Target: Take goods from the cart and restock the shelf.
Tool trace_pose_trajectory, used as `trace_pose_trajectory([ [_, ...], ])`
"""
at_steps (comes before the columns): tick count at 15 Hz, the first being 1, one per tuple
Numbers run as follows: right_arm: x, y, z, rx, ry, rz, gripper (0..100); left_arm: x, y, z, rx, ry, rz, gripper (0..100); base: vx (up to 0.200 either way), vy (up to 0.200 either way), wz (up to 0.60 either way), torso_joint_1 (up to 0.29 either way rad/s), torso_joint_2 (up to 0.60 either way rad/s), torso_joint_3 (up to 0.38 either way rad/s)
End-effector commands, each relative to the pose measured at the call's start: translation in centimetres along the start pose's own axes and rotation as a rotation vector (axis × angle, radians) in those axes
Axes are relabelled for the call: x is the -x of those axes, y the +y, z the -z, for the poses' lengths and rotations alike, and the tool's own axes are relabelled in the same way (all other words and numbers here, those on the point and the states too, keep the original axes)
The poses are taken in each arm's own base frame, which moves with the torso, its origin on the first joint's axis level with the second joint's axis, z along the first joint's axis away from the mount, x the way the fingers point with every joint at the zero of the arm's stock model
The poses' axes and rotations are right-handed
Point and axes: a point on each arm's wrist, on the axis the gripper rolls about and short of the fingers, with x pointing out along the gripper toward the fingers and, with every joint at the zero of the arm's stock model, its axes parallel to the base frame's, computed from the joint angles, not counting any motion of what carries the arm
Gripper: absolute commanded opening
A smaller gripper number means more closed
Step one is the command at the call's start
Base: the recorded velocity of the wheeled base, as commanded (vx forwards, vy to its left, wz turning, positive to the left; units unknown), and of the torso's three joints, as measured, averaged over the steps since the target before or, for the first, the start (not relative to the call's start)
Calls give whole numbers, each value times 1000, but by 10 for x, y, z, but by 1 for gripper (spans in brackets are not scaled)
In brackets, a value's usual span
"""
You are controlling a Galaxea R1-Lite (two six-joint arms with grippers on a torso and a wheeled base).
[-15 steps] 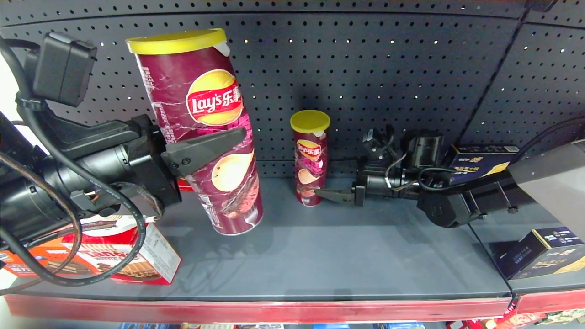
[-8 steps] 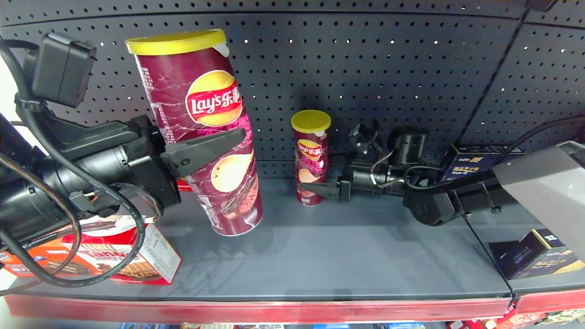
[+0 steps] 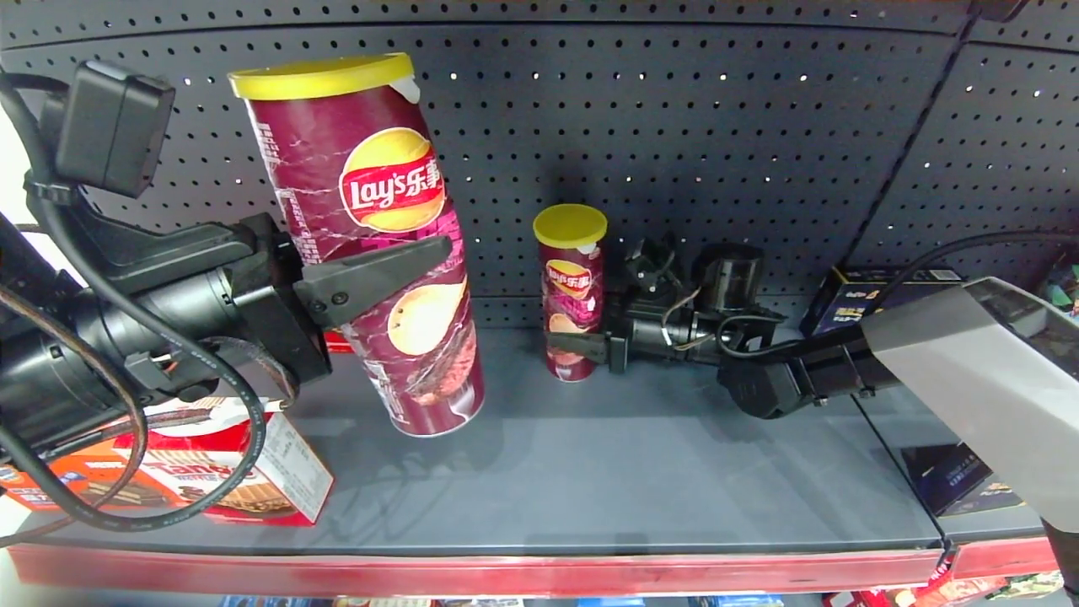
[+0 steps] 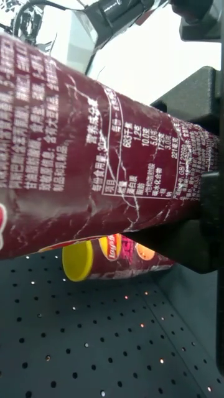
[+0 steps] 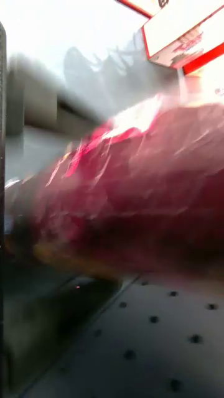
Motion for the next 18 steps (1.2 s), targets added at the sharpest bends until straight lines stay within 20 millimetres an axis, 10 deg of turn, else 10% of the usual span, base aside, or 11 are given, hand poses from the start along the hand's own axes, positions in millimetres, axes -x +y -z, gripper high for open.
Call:
trace_pose_trajectory([
  [1,-2,0,4,-6,4,-3,0,0,0,0,1,1,0,0,0,0,0,0,0,0],
  [10,25,28,-43,19,-16,42,0,1,0,1,2,2,-3,0,0,0,0,0,0,0],
  [14,53,86,-70,0,-31,82,0,7,-4,5,10,14,-3,0,0,0,0,0,0,0],
  [18,78,143,-55,-26,-52,71,0,13,-8,4,14,11,-3,0,0,0,0,0,0,0],
])
